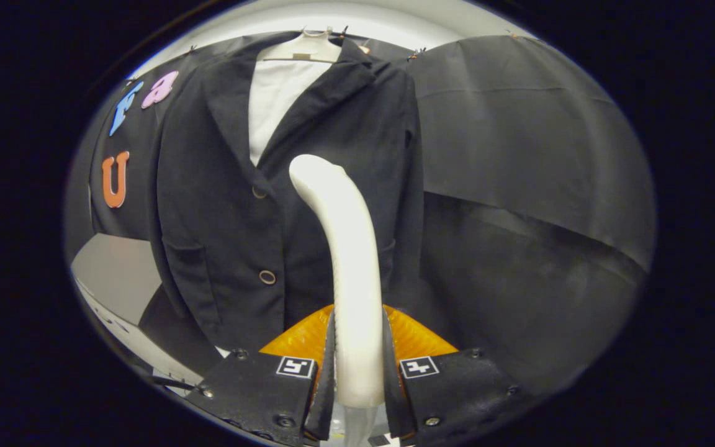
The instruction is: Iron the clothes twice with a garment steamer, once on the left side and once on the right side.
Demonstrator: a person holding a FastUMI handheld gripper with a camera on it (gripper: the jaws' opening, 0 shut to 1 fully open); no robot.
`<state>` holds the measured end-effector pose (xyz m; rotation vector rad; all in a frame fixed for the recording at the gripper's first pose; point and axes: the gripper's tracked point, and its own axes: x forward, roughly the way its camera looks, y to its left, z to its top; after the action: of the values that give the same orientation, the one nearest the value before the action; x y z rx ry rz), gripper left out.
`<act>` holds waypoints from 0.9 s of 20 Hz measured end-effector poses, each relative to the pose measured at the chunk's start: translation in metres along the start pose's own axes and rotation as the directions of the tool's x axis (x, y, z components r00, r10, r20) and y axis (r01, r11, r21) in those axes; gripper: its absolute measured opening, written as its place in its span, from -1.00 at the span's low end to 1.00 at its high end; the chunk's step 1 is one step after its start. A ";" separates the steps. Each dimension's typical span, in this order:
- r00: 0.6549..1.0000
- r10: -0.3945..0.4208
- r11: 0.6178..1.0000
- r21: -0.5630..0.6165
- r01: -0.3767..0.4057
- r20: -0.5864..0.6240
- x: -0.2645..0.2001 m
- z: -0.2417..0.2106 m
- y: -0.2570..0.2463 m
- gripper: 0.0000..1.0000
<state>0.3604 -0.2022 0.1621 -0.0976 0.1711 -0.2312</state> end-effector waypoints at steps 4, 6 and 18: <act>0.999 0.002 1.000 -0.009 -0.002 -0.034 0.001 -0.026 0.003 -0.26; 0.999 0.004 1.000 -0.016 -0.005 -0.048 0.003 -0.038 0.005 -0.26; 0.990 0.036 0.998 -0.055 -0.044 -0.140 0.013 -0.095 0.010 -0.26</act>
<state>0.3582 -0.2031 0.0658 -0.1355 0.3178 -0.1933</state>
